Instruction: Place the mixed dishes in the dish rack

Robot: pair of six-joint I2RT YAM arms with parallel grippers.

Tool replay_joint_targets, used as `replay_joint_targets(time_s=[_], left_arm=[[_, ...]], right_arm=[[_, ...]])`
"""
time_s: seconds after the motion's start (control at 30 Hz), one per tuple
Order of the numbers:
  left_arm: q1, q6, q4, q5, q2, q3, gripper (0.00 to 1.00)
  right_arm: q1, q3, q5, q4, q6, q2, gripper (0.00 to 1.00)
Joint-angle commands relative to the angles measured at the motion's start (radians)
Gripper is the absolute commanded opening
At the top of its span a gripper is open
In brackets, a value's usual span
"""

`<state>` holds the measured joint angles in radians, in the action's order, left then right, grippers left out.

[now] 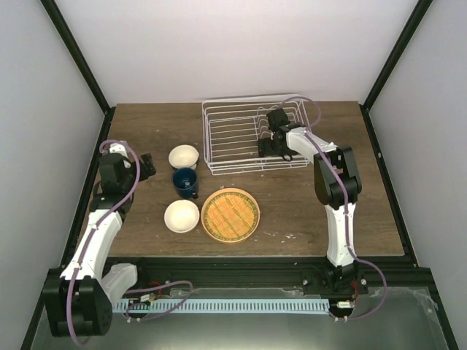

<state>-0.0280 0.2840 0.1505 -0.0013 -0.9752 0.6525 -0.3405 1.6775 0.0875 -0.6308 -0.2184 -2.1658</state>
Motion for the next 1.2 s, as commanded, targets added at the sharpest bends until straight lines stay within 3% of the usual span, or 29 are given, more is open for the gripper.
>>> replay_joint_targets(time_s=[0.0,0.27,0.63,1.17], left_arm=[[0.001,0.002,-0.026,0.011,-0.005,-0.002,1.00],[0.001,0.007,-0.032,0.024,-0.015,-0.001,1.00],[0.002,0.030,-0.015,0.022,0.036,-0.008,1.00],[0.001,0.023,0.001,0.006,0.031,-0.003,1.00]], right_arm=[[-0.005,-0.054,0.023,-0.054,-0.014,0.065,1.00],[-0.005,-0.187,0.074,-0.086,-0.072,0.186,1.00],[-0.005,-0.456,0.067,-0.004,-0.126,0.370,1.00],[-0.013,-0.324,0.055,-0.066,-0.112,0.437,1.00]])
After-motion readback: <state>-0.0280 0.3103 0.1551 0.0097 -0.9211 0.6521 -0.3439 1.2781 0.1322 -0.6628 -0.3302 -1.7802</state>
